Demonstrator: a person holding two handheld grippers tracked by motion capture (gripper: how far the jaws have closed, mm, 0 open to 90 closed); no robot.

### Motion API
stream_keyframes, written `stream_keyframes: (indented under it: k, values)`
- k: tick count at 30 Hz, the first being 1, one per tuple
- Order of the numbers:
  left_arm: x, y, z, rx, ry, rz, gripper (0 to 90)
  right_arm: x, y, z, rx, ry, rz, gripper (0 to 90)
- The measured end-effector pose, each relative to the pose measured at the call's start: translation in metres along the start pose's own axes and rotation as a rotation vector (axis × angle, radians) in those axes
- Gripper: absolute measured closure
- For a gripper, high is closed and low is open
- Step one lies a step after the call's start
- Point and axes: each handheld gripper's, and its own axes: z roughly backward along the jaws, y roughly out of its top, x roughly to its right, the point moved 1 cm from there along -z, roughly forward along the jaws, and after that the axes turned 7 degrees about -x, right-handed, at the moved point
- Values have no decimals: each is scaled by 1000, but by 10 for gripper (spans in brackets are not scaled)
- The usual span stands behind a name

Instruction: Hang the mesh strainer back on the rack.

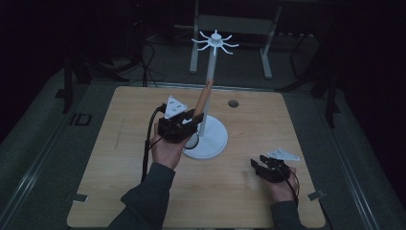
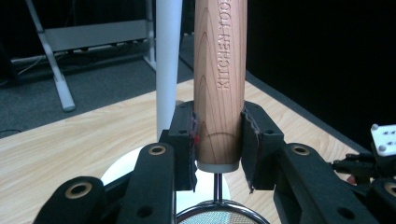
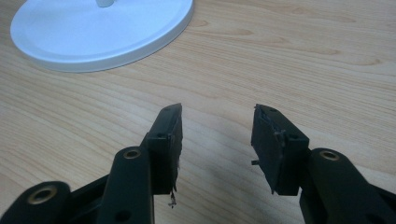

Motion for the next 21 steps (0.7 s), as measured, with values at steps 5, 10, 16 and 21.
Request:
stream_keyframes:
  k: [5, 10, 16, 21]
  values:
    - [0, 3, 3, 19, -10, 11, 689, 0, 0, 0, 2, -1, -2, 528]
    - [1, 7, 6, 34, -10, 9, 689, 0, 0, 0, 3, -2, -4, 528]
    - [0, 10, 9, 53, -12, 20, 689, 1, 0, 0, 1, -3, -6, 527]
    - [-1, 12, 12, 75, -12, 32, 689, 1, 0, 0, 1, -3, -8, 527]
